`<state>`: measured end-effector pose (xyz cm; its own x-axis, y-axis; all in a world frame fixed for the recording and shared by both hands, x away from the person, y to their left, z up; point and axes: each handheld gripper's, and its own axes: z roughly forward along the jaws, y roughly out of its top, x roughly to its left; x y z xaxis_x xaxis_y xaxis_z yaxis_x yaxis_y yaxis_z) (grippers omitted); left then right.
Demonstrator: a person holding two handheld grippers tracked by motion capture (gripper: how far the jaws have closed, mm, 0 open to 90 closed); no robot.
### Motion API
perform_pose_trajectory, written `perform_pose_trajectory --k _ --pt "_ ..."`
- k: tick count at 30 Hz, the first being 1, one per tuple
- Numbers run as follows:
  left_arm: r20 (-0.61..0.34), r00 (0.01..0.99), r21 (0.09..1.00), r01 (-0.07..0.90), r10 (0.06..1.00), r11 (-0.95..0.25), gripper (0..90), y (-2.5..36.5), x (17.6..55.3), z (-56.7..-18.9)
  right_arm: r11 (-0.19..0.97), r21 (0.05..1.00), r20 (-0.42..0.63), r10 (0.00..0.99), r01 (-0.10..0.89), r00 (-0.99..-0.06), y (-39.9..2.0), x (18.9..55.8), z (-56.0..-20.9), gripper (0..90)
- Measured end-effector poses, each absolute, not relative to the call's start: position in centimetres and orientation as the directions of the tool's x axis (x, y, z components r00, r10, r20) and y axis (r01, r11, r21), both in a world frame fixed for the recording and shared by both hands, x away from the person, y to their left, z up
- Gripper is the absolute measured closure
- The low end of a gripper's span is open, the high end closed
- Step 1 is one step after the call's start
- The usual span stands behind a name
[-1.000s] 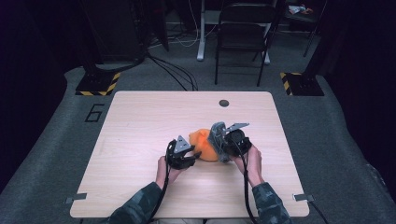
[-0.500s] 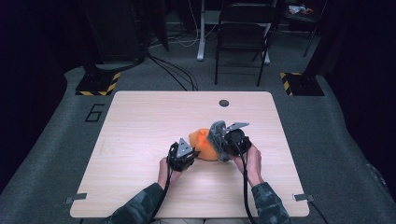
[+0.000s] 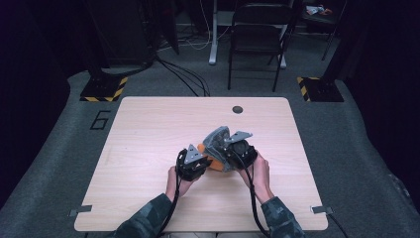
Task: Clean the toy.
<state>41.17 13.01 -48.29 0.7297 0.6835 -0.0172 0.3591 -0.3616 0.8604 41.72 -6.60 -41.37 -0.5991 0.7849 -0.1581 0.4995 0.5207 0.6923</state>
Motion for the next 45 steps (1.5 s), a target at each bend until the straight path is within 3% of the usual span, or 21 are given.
perform_pose_trajectory --k 16,26,29,34,41,45 --pt "-0.048 0.716 0.853 0.392 0.696 -0.344 79.0 13.7 42.1 -48.9 0.473 0.625 -0.107 0.84 0.621 -0.532 -9.4 43.9 -44.3 74.6" --pt "-0.051 0.709 0.853 0.398 0.703 -0.339 78.9 13.7 42.2 -49.0 0.466 0.528 -0.116 0.867 0.709 -0.484 -10.7 45.3 -48.3 74.6" --pt "-0.068 0.705 0.856 0.405 0.705 -0.322 78.9 13.9 42.3 -49.0 0.44 0.521 -0.074 0.877 0.731 -0.475 -11.1 45.7 -49.4 74.6" --pt "-0.073 0.701 0.855 0.409 0.709 -0.317 79.0 13.9 42.1 -49.0 0.44 0.527 -0.075 0.876 0.727 -0.476 -11.3 45.4 -46.5 75.6" --pt "-0.073 0.709 0.856 0.405 0.701 -0.321 78.9 13.6 41.9 -49.0 0.444 0.687 -0.056 0.822 0.576 -0.567 -9.4 42.9 -40.4 75.5" --pt "-0.074 0.713 0.855 0.405 0.697 -0.324 79.0 13.5 41.7 -48.8 0.502 0.712 -0.115 0.773 0.491 -0.624 -6.9 41.5 -39.7 75.2"
